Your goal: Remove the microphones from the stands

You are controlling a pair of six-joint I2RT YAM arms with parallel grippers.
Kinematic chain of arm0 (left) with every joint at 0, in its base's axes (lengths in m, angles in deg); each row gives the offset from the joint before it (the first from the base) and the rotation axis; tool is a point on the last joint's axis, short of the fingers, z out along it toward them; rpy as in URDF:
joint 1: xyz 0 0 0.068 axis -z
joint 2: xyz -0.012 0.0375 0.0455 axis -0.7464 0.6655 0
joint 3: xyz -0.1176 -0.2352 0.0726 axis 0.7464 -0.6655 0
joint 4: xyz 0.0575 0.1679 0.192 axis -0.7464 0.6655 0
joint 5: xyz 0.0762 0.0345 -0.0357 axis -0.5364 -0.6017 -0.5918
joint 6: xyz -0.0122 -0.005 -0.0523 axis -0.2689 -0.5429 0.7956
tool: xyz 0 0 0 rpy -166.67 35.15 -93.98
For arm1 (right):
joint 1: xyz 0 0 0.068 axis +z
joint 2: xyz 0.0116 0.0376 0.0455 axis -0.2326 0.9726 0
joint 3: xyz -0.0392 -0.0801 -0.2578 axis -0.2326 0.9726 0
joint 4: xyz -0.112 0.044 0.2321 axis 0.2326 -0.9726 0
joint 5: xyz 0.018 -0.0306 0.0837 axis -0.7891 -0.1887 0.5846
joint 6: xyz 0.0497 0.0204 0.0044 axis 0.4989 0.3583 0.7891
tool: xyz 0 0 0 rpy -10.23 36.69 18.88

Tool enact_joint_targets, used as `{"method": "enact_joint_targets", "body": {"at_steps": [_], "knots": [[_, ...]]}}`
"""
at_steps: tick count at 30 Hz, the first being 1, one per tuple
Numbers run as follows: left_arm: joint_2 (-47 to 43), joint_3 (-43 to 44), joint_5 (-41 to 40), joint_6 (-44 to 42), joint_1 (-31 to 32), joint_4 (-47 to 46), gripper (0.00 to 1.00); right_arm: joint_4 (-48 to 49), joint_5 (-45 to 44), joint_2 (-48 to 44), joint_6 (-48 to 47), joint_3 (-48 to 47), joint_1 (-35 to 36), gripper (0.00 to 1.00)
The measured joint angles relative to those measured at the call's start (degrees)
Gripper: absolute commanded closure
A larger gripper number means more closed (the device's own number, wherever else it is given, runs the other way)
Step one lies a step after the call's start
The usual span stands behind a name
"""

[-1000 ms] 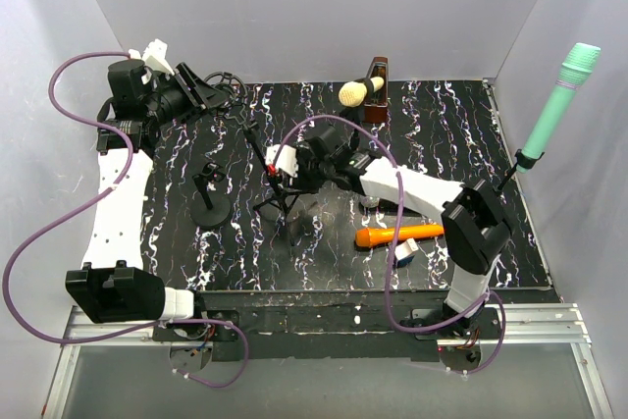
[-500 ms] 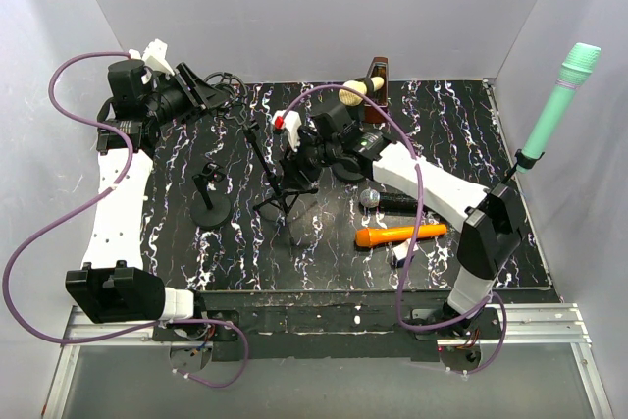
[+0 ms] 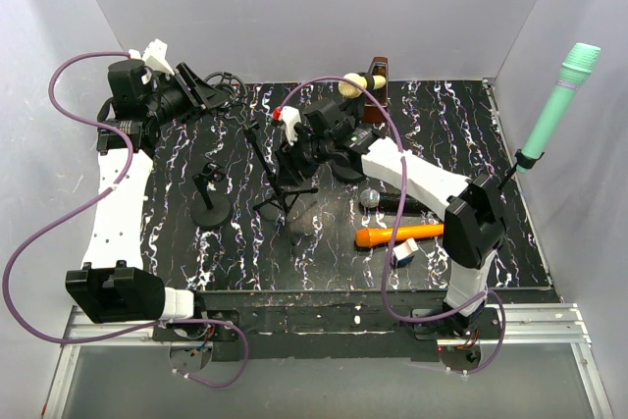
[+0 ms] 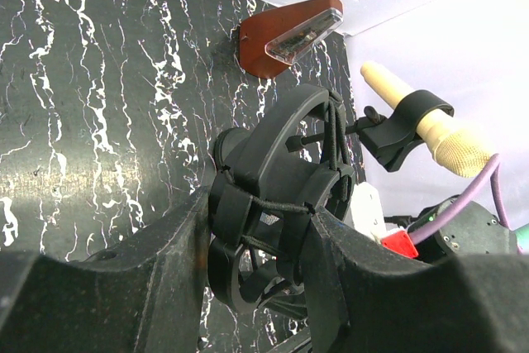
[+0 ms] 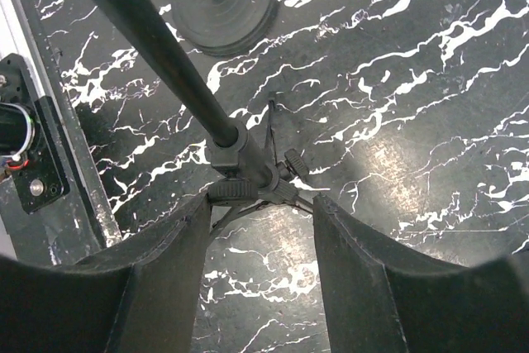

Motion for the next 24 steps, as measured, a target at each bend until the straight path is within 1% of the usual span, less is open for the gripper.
{"method": "enact_joint_targets", "body": {"at_steps": [3,9,12,18,24], "knots": [[0.0,0.0,-0.1,0.0,0.0,0.0,1.00,-0.1,-1.1,0.5,0.3,0.2,-0.4,0.42],[0.0,0.0,-0.2,0.0,0.0,0.0,1.00,0.0,-4.6,0.9,-2.4,2.6,-0.5,0.42],[0.0,0.0,0.1,-0.1,0.0,0.0,1.00,-0.3,-4.9,1.1,-3.9,4.0,-0.7,0.42],[0.4,0.0,0.1,-0.1,0.2,-2.2,1.00,-3.0,0.1,0.7,-10.3,3.8,-0.9,0.43],[2.7,0.0,0.9,-2.5,0.4,-10.3,1.00,-13.2,6.4,-2.2,-21.2,0.8,-0.9,0.46]]}}
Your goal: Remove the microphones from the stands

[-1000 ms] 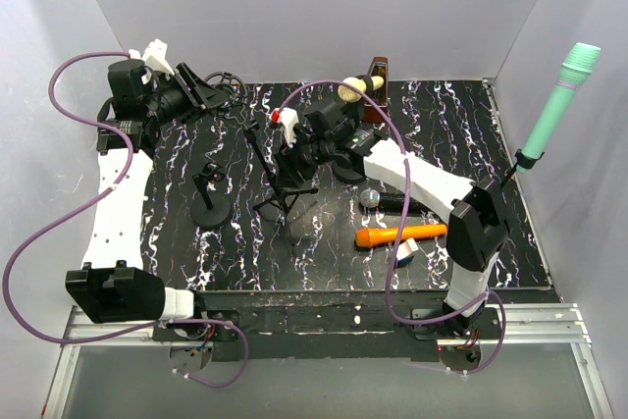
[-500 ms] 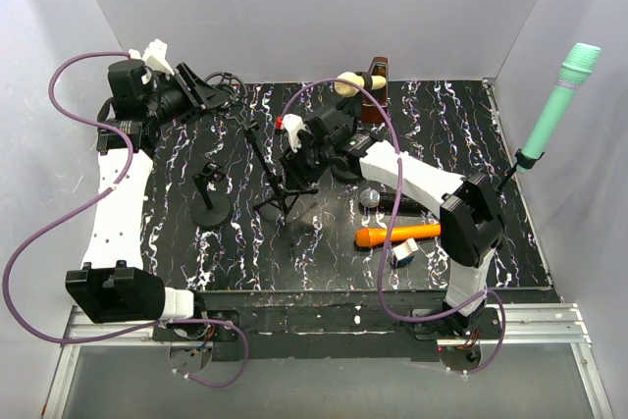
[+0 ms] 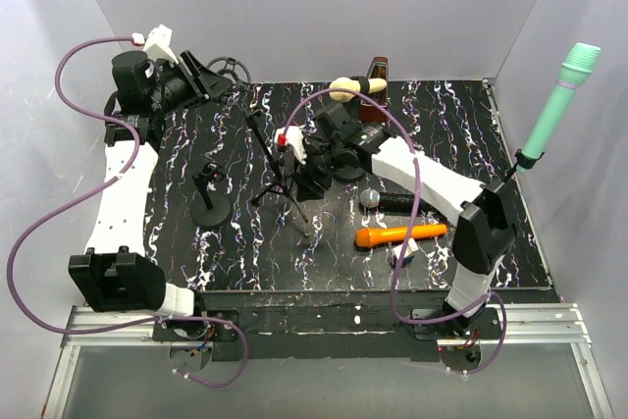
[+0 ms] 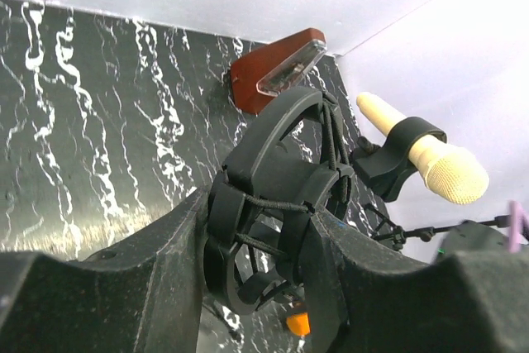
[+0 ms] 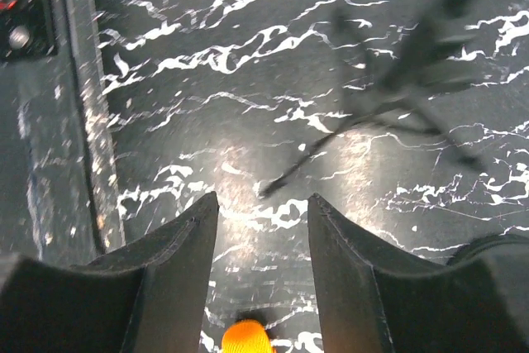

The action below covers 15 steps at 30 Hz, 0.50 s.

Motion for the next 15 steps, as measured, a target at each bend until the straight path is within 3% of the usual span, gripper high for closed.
{"method": "enact_joint_targets", "body": {"at_steps": [8,15], "knots": [[4.0,3.4,1.4,-5.8,0.0,-8.0,1.00,-7.1,3.1,-8.4,-7.6,1.6,0.0,0.48],[6.6,5.8,0.8,-15.4,0.0,-10.6,1.00,-9.4,2.3,-9.2,-10.6,2.4,0.0,0.49]]}}
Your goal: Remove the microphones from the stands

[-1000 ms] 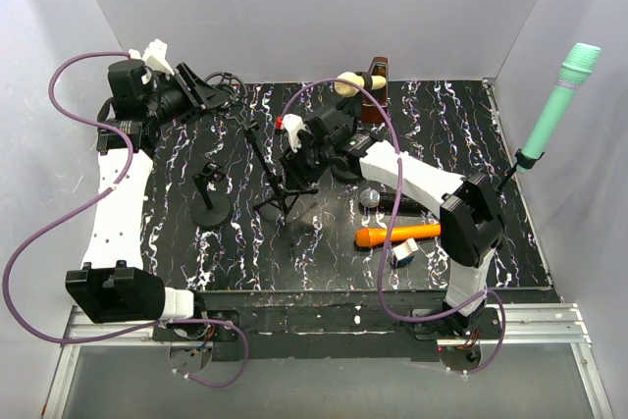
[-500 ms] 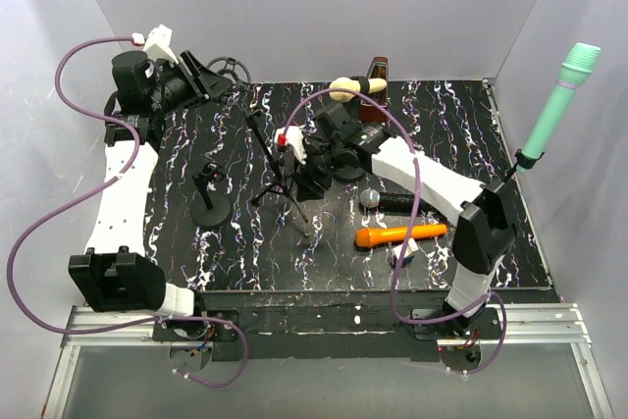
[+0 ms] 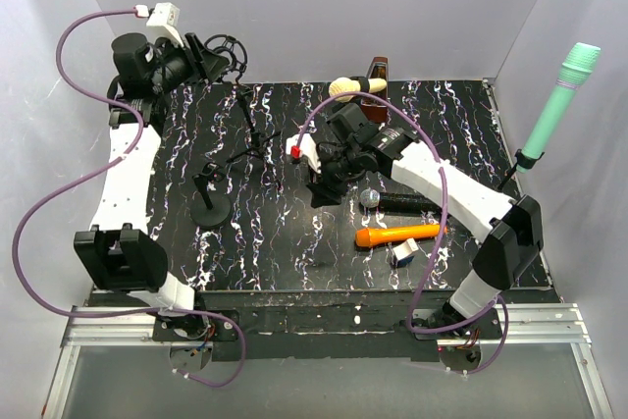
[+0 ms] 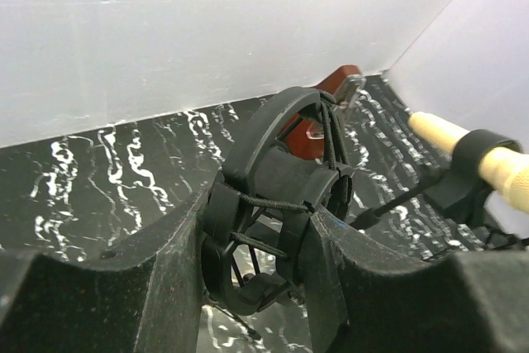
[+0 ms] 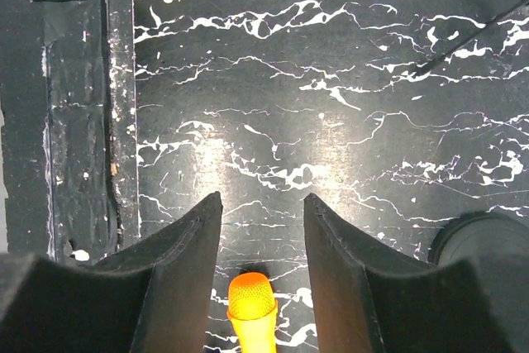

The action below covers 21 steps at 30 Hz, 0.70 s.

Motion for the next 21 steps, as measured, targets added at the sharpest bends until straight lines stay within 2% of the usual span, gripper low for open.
{"method": "enact_joint_targets", "body": {"at_steps": [3,4,5,6,7,8,15,21], "knots": [[2.9,2.1,-1.1,-3.6,0.1,0.8,0.99,-0.5,-0.5,-0.6,-0.7,0.4,0.0,0.49],[4.0,2.6,-2.0,-4.4,0.2,0.7,0.90,-1.2,-0.9,-1.1,-1.1,0.7,0.0,0.49],[4.9,2.8,-2.7,-5.0,0.2,0.3,0.72,-2.0,-1.2,-1.5,-1.4,0.8,0.0,0.49],[5.5,2.8,-3.4,-5.2,0.1,0.1,0.58,-2.6,-1.5,-1.9,-1.9,0.8,0.0,0.49],[5.9,2.8,-3.8,-5.4,0.0,-0.5,0.36,-3.0,-1.7,-2.3,-2.1,0.8,0.0,0.49],[6.1,2.8,-4.0,-5.4,-0.1,-0.9,0.02,-3.5,-2.1,-2.9,-2.4,0.8,0.0,0.49],[6.1,3.3,-6.1,-4.8,0.1,-0.3,0.02,-6.1,-4.1,-7.8,-3.6,1.9,-0.5,0.49],[5.1,9.4,-4.7,-4.7,0.0,0.8,0.02,-10.5,-5.0,-12.4,-3.0,1.9,-2.6,0.49]]}}
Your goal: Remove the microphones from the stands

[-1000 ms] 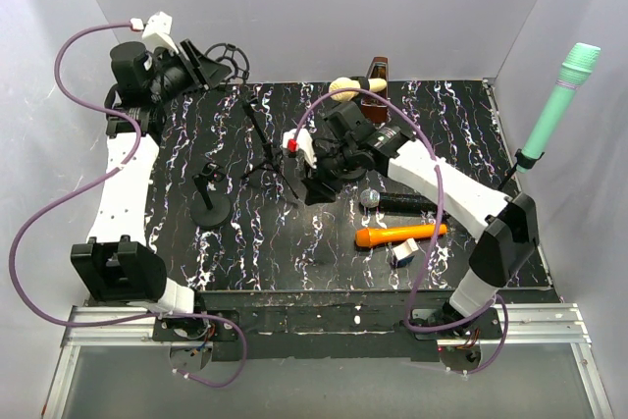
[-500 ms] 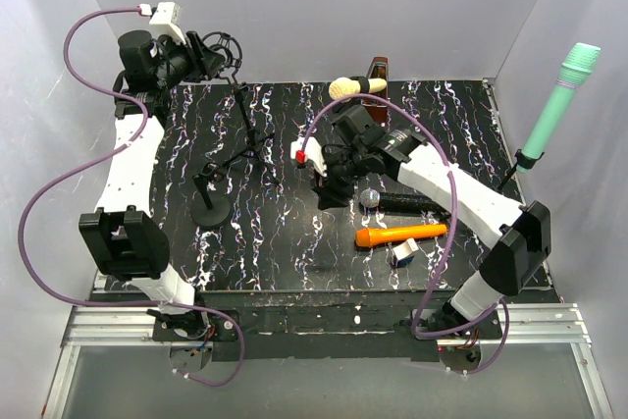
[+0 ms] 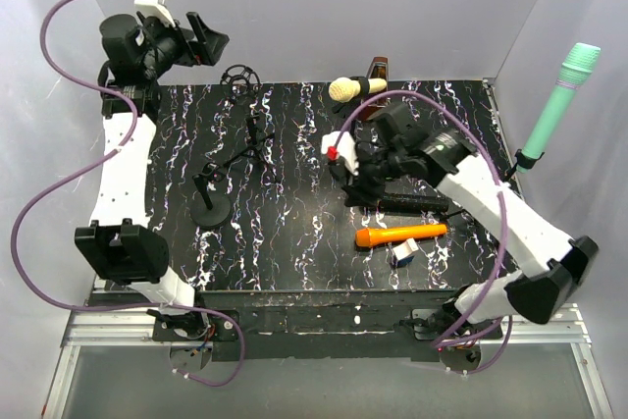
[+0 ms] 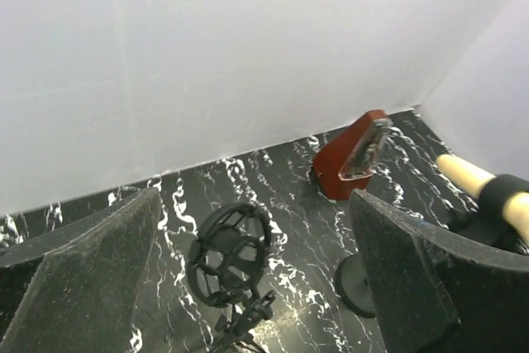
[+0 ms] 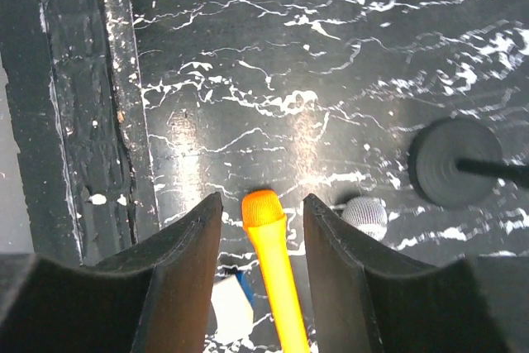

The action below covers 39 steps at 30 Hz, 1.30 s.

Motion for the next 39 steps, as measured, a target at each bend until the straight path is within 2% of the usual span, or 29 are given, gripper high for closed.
{"method": "enact_joint_targets", "body": {"at_steps": [7,9,14,18,24,31,39], "knots": [[-5.2,3.2,10.6,-4.4,1.6,3.3,0.02,-0.9,-2.1,-11.4,9.5,-0.2,-5.8,0.46],[-6.0,3.2,12.7,-6.9,5.9,4.1,0.02,0.3,-2.8,-13.2,14.4,-0.7,-9.4,0.46],[-3.0,3.2,14.7,-12.7,21.7,5.8,0.02,7.4,-5.2,-13.2,24.8,-0.8,-18.7,0.46],[1.9,2.2,11.9,-15.9,31.8,6.4,0.02,12.2,-4.4,-10.4,31.3,-1.3,-25.7,0.46],[3.6,-4.9,2.7,-18.2,38.5,4.6,0.02,18.1,-1.9,-7.7,38.7,-0.7,-30.3,0.46],[3.6,-6.7,-6.4,-18.6,40.1,2.0,0.02,24.9,2.6,-9.8,36.0,2.9,-30.3,0.46],[3.1,-9.8,-9.7,-18.9,40.1,0.1,0.02,28.9,9.8,-2.4,25.8,0.2,-29.6,0.41]]}}
